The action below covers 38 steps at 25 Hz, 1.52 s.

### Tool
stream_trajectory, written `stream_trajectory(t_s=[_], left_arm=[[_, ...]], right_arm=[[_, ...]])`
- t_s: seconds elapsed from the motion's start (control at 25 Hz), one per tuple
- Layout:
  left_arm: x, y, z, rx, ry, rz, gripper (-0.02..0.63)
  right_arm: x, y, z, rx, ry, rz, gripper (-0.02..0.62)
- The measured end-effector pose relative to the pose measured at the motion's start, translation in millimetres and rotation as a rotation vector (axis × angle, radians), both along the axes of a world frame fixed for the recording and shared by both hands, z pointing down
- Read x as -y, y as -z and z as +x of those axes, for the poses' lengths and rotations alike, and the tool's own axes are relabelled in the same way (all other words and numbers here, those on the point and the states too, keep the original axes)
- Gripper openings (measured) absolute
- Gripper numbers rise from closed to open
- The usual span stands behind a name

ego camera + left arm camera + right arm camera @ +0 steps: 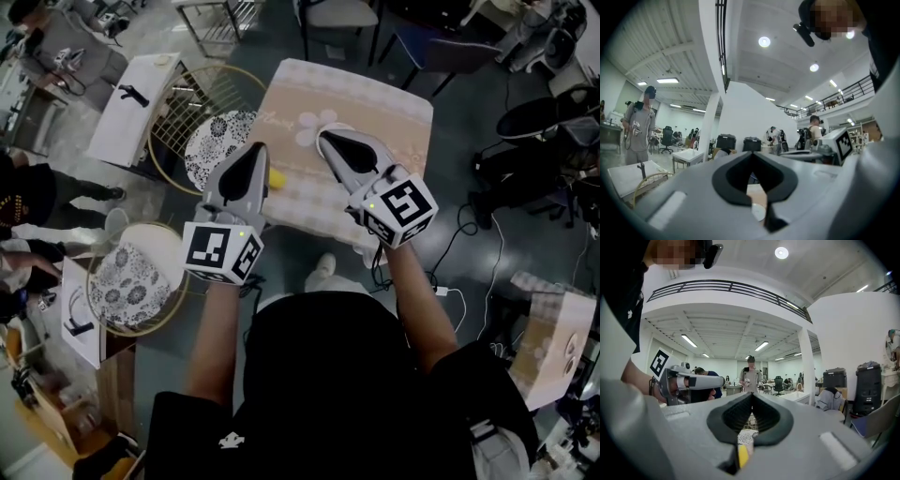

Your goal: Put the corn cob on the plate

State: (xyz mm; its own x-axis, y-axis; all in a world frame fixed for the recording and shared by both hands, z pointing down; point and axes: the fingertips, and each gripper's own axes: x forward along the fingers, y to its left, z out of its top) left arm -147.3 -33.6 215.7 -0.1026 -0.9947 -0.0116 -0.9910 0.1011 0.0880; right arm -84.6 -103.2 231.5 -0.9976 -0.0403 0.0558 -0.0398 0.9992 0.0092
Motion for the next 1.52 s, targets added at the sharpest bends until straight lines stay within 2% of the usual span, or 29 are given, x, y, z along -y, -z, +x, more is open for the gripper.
stream_trajectory(t_s=[0.36,0.52,0.64,1.0,1.28,1.52], left_arm=[[16.9,-5.1,-2.6,-0.002,0.044,-0.023,0.009],[20.3,-11.2,-8.6,-0.011,0.048,-0.038,0.009],[24.6,-12.5,-13.9,-0.009,0.036,-0.04,0.009],[26.7,-33.1,-39.8,-0.008,-0.054,-0.065,0.009],[31.1,-48.2,-66.6,-0.049,-0.202,-0.066,0.009],[42.0,-63.0,-88.4,-0.051,-0.271,-0.097,0.009]], right_arm=[[20.8,-3.8,-2.5,0.005,0.026,-0.014,0.002],[22.9,-14.1,-5.8,-0.023,0.031,-0.032,0.002],[27.3,-10.3,-10.3,-0.007,0.016,-0.021,0.002],[30.8,-20.4,-28.2,-0.018,-0.081,-0.024,0.002],[33.9,-28.5,-55.4,-0.047,-0.164,-0.04,0.002],[42.7,-39.9,-68.4,-0.069,-0.226,-0.057,0.002]])
